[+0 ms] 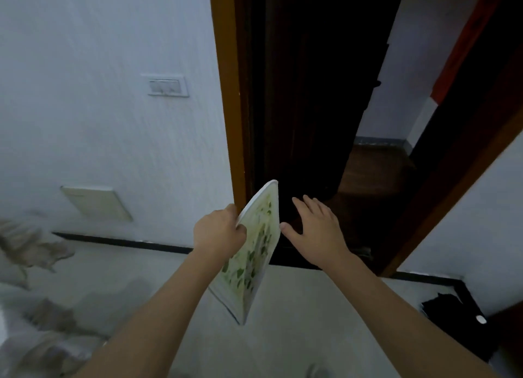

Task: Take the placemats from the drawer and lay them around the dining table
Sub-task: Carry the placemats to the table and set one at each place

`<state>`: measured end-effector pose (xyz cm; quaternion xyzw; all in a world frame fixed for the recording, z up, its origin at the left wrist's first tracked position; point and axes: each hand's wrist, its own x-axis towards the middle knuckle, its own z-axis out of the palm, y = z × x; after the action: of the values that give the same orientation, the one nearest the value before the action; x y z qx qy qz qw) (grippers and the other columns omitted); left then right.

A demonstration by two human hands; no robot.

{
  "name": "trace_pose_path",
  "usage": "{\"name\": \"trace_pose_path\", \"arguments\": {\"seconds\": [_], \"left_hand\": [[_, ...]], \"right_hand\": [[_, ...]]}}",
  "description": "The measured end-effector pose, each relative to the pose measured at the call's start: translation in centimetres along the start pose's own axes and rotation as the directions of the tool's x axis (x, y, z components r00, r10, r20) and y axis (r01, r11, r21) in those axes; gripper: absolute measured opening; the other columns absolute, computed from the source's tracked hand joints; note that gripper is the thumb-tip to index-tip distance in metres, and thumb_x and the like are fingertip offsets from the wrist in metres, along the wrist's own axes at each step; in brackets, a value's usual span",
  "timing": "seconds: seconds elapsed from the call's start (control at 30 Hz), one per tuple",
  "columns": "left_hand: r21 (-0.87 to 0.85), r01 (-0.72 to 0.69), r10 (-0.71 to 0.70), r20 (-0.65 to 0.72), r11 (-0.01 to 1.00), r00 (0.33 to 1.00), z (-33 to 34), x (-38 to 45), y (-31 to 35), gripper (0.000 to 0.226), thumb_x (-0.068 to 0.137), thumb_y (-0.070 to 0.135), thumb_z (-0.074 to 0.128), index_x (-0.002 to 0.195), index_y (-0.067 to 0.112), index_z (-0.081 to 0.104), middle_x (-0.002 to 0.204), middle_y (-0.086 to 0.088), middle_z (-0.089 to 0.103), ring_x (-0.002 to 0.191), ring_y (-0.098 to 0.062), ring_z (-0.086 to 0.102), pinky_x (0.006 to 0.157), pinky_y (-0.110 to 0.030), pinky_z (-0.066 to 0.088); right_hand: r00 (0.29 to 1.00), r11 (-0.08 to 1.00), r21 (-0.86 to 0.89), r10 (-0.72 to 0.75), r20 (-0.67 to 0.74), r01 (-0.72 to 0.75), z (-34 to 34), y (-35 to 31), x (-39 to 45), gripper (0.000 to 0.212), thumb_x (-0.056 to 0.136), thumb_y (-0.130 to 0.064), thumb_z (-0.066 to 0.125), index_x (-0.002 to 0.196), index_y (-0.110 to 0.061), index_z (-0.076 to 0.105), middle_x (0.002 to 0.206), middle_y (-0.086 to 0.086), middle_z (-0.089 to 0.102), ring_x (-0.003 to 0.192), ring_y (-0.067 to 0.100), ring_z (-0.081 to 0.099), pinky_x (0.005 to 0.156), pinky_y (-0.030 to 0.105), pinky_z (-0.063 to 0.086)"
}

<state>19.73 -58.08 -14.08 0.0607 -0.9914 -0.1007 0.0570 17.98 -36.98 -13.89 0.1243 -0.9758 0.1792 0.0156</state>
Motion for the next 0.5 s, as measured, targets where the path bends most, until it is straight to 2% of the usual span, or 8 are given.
{"name": "trace_pose_path", "arguments": {"seconds": [0.13, 0.27, 0.33, 0.5], "left_hand": [[-0.008, 0.127, -0.127, -0.033, 0.992, 0.991, 0.5, 2.3, -4.1, 0.021, 0.089, 0.035, 0.051, 0.092, 0.014, 0.050, 0.076, -0.001, 0.058, 0.069, -0.026, 0.058, 0.057, -0.033, 0.047], [0.004, 0.229, -0.228, -0.056, 0.973, 0.972, 1.0, 4.1, -7.5, 0.020, 0.089, 0.032, 0.052, 0.089, 0.013, 0.050, 0.074, -0.002, 0.057, 0.066, -0.026, 0.056, 0.055, -0.033, 0.043], [0.004, 0.306, -0.305, -0.069, 0.952, 0.950, 0.8, 5.2, -9.1, 0.019, 0.088, 0.031, 0.052, 0.087, 0.013, 0.049, 0.072, -0.001, 0.055, 0.064, -0.025, 0.055, 0.053, -0.033, 0.040], [0.005, 0.490, -0.487, -0.106, 0.871, 0.867, -0.2, 8.0, -12.4, 0.015, 0.088, 0.031, 0.050, 0.087, 0.016, 0.049, 0.074, 0.001, 0.057, 0.066, -0.022, 0.056, 0.061, -0.038, 0.051]], "right_hand": [[0.993, 0.994, 0.043, -0.101, 0.068, 0.098, 2.7, -2.7, 5.4, 0.073, 0.094, -0.064, 0.035, 0.154, -0.027, 0.019, 0.162, 0.001, 0.015, 0.148, 0.022, 0.009, 0.120, 0.045, 0.010], [0.967, 0.975, 0.083, -0.215, 0.134, 0.205, 6.0, -5.3, 10.5, 0.072, 0.094, -0.064, 0.035, 0.154, -0.028, 0.018, 0.162, 0.000, 0.013, 0.149, 0.021, 0.008, 0.120, 0.044, 0.007], [0.949, 0.961, 0.089, -0.273, 0.157, 0.262, 7.5, -6.8, 13.3, 0.071, 0.094, -0.065, 0.034, 0.153, -0.029, 0.018, 0.162, -0.001, 0.014, 0.149, 0.021, 0.008, 0.119, 0.043, 0.007], [0.862, 0.895, 0.161, -0.445, 0.243, 0.416, 9.6, -10.7, 20.5, 0.072, 0.094, -0.065, 0.034, 0.154, -0.028, 0.017, 0.163, 0.000, 0.012, 0.149, 0.021, 0.007, 0.120, 0.041, 0.008]]}}
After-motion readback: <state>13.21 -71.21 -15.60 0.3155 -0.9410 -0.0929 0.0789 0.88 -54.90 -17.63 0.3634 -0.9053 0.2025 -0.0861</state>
